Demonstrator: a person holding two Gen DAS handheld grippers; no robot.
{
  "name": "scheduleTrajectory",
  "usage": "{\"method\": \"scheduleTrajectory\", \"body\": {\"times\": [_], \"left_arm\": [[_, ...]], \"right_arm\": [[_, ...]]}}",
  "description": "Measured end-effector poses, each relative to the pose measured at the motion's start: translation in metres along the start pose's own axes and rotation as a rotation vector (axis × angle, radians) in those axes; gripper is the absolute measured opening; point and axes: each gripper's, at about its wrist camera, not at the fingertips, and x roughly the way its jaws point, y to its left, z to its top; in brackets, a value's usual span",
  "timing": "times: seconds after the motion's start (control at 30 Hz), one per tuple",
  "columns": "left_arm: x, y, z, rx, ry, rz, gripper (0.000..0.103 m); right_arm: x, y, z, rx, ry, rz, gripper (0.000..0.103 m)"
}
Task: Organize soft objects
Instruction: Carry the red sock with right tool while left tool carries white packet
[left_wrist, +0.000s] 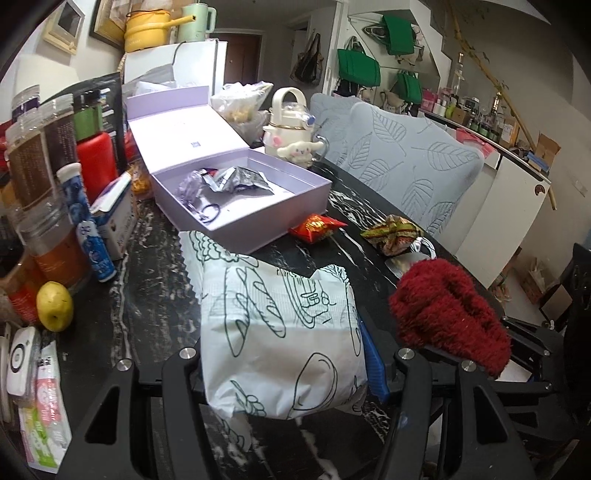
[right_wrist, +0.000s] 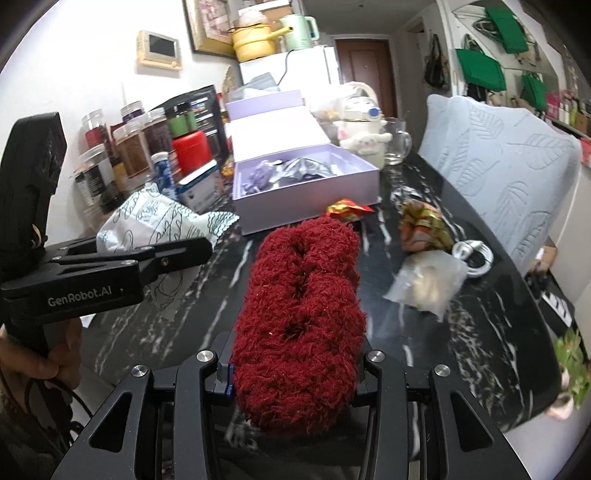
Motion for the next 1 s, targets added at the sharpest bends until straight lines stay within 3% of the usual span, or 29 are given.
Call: {"method": "scheduleTrajectory", "body": {"times": [0.4, 0.5, 0.7, 1.0], "left_arm": [[-0.009, 0.035, 0.013, -0.033, -0.007, 0.040, 0.059], [-0.008, 0.041, 0.017, -0.035, -0.008, 0.040, 0.050], [-0.005, 0.049, 0.029, -0.032, -0.026, 0.032, 0.050], [0.016, 0.068, 0.024, -0.076, 0.023, 0.021, 0.051]], "right_arm": [[0.030, 0.022, 0.024, -0.035, 0.034, 0.063, 0.040], [0.037, 0.027, 0.030, -0.047, 0.043, 0.069, 0.040], [0.049, 0.036, 0.042, -0.070, 0.052, 0.074, 0.040], [0.062, 0.030, 0.039, -0.044, 0.093, 0.062, 0.040]]}}
